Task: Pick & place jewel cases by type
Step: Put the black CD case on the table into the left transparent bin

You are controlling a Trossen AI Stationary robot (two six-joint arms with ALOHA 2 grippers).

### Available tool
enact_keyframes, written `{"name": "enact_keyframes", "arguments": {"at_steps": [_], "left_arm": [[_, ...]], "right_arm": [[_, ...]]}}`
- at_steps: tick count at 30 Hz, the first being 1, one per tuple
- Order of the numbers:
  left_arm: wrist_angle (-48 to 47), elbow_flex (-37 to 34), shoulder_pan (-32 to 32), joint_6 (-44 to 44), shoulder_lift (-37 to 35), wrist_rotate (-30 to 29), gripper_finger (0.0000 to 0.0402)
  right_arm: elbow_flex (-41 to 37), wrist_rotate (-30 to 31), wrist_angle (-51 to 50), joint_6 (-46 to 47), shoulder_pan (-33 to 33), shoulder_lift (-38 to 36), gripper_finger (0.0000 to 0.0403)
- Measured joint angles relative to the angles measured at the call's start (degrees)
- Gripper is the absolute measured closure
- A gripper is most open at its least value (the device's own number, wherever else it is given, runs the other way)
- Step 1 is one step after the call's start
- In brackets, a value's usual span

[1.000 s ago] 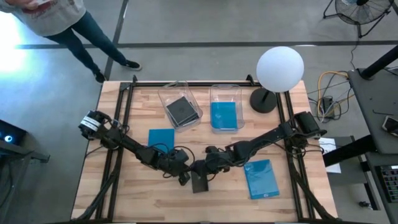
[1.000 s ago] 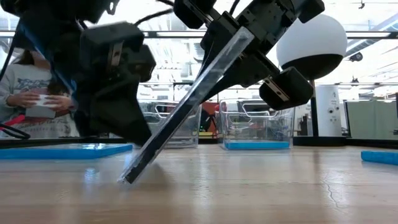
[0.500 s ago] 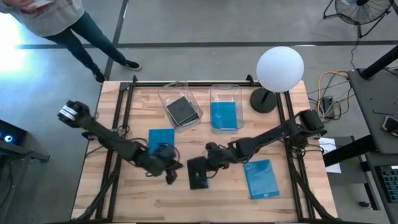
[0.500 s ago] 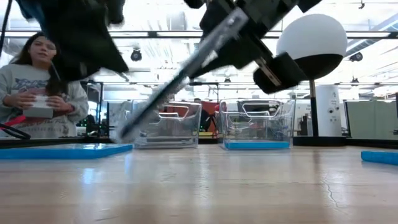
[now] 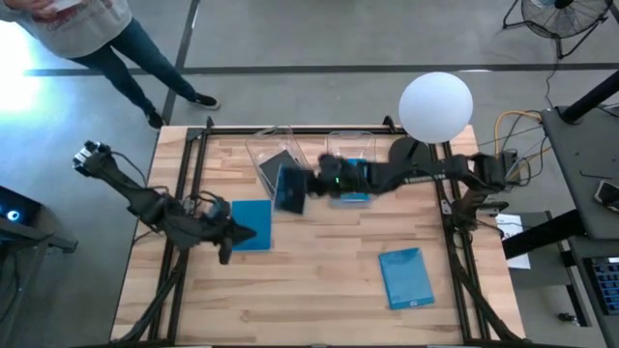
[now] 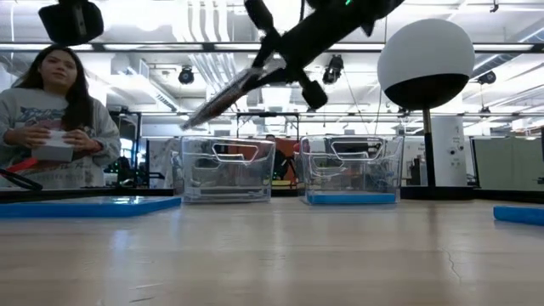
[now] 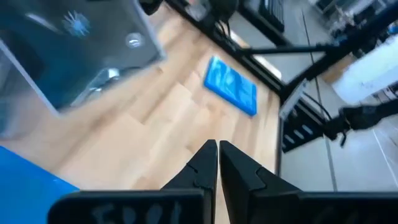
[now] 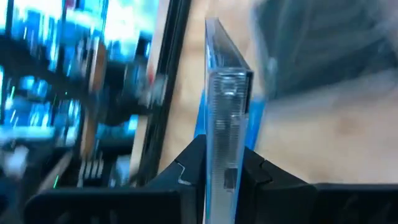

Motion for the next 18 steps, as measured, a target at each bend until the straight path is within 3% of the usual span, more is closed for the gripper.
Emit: {"name": "enact_keyframes", "arguments": {"at_steps": [9,18], "left_arm": [[-7.86,0.0,0.06,0.48,-9.07,-10.38,0.0401],[-9.64,0.0,0.09,3.12,-12.79,-12.27,0.0401]], "right_arm": [[7.8,19.46,-0.21,15.19,-4.51,4.64,0.0365],[16.81,19.08,-0.64,42.12,-5.73,18.86,0.0364]]}}
